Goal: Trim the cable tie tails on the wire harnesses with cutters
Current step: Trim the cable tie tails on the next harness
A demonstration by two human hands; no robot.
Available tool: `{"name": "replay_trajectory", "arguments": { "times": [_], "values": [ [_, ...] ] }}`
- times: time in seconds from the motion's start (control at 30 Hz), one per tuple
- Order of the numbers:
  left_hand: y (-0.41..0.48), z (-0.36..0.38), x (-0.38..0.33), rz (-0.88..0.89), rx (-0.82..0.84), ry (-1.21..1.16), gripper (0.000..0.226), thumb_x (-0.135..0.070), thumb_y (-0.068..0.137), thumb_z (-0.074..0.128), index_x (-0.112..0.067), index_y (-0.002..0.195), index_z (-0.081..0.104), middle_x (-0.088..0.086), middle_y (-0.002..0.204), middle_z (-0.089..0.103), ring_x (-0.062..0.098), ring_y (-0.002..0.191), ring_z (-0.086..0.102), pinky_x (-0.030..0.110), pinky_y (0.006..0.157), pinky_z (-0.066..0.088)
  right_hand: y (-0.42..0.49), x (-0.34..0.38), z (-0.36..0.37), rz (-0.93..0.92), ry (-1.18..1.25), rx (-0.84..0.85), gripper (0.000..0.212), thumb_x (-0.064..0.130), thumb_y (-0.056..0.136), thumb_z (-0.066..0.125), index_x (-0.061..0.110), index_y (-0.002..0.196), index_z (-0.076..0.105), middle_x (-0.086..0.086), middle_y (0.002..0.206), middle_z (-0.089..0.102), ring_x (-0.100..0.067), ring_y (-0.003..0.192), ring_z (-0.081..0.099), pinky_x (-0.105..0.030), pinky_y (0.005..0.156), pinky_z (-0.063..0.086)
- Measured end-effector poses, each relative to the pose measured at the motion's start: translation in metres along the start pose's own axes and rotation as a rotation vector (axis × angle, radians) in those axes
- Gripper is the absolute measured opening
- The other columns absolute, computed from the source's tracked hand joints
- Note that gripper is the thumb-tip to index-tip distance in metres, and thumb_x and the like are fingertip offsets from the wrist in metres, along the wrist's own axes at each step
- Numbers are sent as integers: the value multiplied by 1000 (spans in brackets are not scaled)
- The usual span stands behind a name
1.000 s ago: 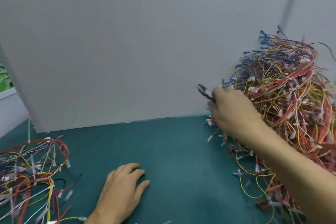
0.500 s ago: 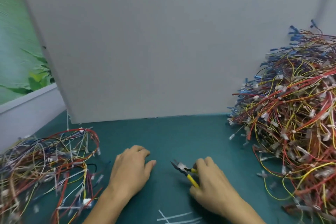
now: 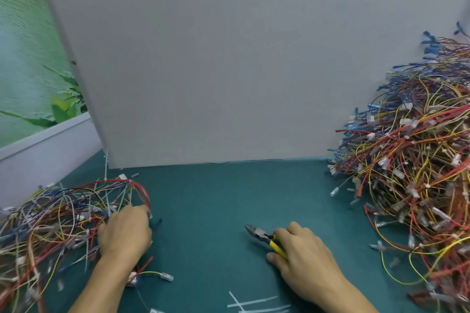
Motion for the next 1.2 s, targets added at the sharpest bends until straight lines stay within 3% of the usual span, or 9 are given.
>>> {"name": "replay_trajectory", "arguments": {
  "times": [0.13,0.3,0.43,0.6,0.77,0.93,1.0,1.1,1.2],
  "values": [
    [1,-11,-8,56,-66,-160,23,-14,85,59,-30,98,69,-1,101,72,24,96,65,34,79,50,1,0,0,-10,-13,1,31,53,94,45,27,110,50,7,97,36,-22,105,47,-30,74,28],
    [-14,-66,-21,91,-469,-216,18,-14,83,64,-26,96,66,0,76,70,28,80,63,40,75,31,1,1,0,-19,-22,-7,33,55,94,44,28,112,48,7,97,34,-21,105,46,-31,74,28],
    [-3,-33,-7,-39,-145,-156,23,-33,86,53,-27,106,62,1,96,70,25,90,61,40,81,32,0,2,0,-27,-25,-8,33,55,94,43,28,112,48,7,97,34,-21,105,46,-31,74,28],
    [4,-2,-5,-11,115,-26,36,-61,88,46,-31,84,65,-11,91,66,17,85,51,39,80,30,0,1,0,-26,-11,-6,32,55,94,44,28,110,48,8,97,36,-20,103,46,-30,74,28],
    [2,-22,-8,24,-55,-193,25,-43,96,48,-32,116,56,-3,111,67,24,108,58,41,86,29,0,1,0,-26,-11,-7,33,55,94,44,28,111,48,8,97,36,-20,103,46,-30,74,29],
    [-18,-101,6,180,-700,-494,20,-3,84,67,-8,103,71,12,99,60,33,92,57,47,92,31,1,2,0,-31,-17,-7,33,55,94,44,28,112,47,8,98,35,-20,105,46,-30,75,29],
    [-8,-83,-16,330,-472,-380,26,-5,82,69,-13,106,72,8,113,62,30,101,58,46,98,38,1,2,0,-30,-18,-6,33,55,94,44,28,112,48,8,98,36,-21,104,47,-30,75,29],
    [-11,0,-43,397,286,-225,35,-54,83,63,-33,111,67,-11,113,66,12,102,61,33,96,45,1,1,0,-30,-19,-5,33,55,94,44,28,111,48,8,98,36,-21,103,47,-31,74,29],
    [-1,0,-22,112,282,-416,82,-92,69,21,-26,80,68,-4,85,74,19,90,65,32,88,46,1,1,0,-30,-26,-5,32,55,94,44,27,109,47,8,99,38,-21,103,47,-31,74,30]
  ]
}}
Point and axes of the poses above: each hand's wrist, its own y-axis towards the middle knuckle, its own z-axis out of the palm, x = y × z, the point moved 10 cm from there along y, towards the middle knuckle
